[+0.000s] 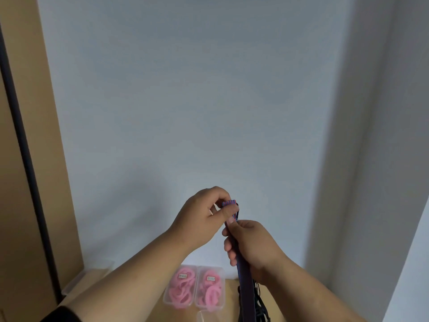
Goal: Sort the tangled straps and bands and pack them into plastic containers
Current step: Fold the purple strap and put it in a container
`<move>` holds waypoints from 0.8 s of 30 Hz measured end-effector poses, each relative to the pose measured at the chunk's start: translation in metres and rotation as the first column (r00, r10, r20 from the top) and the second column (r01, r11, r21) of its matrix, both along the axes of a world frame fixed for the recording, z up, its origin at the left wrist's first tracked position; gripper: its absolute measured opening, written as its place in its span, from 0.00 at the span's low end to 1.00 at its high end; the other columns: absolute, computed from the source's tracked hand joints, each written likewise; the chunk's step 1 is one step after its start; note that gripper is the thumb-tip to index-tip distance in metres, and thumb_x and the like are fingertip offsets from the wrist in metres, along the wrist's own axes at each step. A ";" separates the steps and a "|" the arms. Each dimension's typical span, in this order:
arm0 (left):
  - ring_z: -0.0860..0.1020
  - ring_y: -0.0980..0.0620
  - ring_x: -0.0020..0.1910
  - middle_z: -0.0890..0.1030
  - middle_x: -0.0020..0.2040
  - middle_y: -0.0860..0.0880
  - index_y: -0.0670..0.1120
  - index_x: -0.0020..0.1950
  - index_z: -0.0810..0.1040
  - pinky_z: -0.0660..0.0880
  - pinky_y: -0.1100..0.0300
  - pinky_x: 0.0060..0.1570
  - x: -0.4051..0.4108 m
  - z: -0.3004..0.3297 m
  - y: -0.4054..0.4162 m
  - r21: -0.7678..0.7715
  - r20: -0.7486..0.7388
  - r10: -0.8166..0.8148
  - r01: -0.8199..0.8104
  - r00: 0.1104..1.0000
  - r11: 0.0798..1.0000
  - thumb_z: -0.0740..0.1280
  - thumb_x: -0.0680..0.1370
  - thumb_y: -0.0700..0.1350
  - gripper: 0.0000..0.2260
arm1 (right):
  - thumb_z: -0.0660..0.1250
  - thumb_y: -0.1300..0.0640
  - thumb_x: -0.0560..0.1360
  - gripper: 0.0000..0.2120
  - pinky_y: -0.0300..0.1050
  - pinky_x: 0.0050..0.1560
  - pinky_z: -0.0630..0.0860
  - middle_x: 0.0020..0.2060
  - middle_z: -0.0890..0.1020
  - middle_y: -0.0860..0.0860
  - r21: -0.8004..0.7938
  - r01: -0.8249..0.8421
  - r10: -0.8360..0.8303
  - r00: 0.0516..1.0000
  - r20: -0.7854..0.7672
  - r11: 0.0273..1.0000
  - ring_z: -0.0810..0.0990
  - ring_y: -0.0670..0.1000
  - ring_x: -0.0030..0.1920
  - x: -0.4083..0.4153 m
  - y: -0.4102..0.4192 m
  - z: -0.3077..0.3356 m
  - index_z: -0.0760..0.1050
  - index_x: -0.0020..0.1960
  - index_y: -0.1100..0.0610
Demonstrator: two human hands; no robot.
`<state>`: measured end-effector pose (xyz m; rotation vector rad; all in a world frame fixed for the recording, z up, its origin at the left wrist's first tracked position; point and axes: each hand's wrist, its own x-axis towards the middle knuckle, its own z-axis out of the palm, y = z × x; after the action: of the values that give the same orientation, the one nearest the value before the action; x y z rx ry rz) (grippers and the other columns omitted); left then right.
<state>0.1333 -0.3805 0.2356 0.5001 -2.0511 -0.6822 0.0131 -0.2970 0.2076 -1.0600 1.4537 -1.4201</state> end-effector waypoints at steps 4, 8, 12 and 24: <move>0.82 0.52 0.50 0.84 0.47 0.51 0.51 0.46 0.82 0.77 0.54 0.54 0.008 -0.008 0.000 0.132 -0.055 -0.122 0.129 0.991 0.983 0.65 0.82 0.40 0.09 | 0.62 0.49 0.83 0.18 0.43 0.31 0.75 0.30 0.78 0.55 0.038 0.030 -0.032 0.999 0.036 0.999 0.74 0.52 0.27 -0.002 -0.003 0.002 0.77 0.45 0.63; 0.81 0.48 0.38 0.80 0.55 0.46 0.56 0.45 0.82 0.78 0.54 0.49 0.010 -0.018 0.003 0.240 -0.041 -0.264 0.266 0.964 0.934 0.69 0.79 0.37 0.13 | 0.56 0.66 0.81 0.13 0.43 0.30 0.73 0.34 0.77 0.57 -0.038 -0.074 0.075 0.996 0.039 0.997 0.73 0.51 0.30 -0.001 -0.006 0.004 0.78 0.47 0.65; 0.81 0.53 0.41 0.77 0.62 0.52 0.61 0.45 0.79 0.77 0.59 0.52 0.013 -0.023 -0.004 0.242 -0.100 -0.200 0.219 0.975 0.945 0.72 0.76 0.38 0.16 | 0.58 0.69 0.77 0.11 0.42 0.30 0.69 0.32 0.75 0.57 -0.127 -0.192 0.197 0.980 0.029 0.973 0.70 0.51 0.30 -0.006 -0.010 0.004 0.77 0.52 0.72; 0.79 0.55 0.60 0.74 0.64 0.52 0.57 0.46 0.78 0.75 0.61 0.59 0.027 -0.030 -0.025 0.175 -0.084 -0.167 0.180 0.982 0.968 0.75 0.68 0.43 0.12 | 0.59 0.59 0.85 0.15 0.42 0.31 0.69 0.34 0.78 0.55 -0.120 -0.230 0.216 0.969 -0.121 0.966 0.71 0.50 0.30 -0.011 -0.010 -0.001 0.76 0.42 0.60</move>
<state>0.1604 -0.4053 0.2061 0.3973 -1.9935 -0.9853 0.0018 -0.3070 0.2070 -1.3576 1.2801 -1.3287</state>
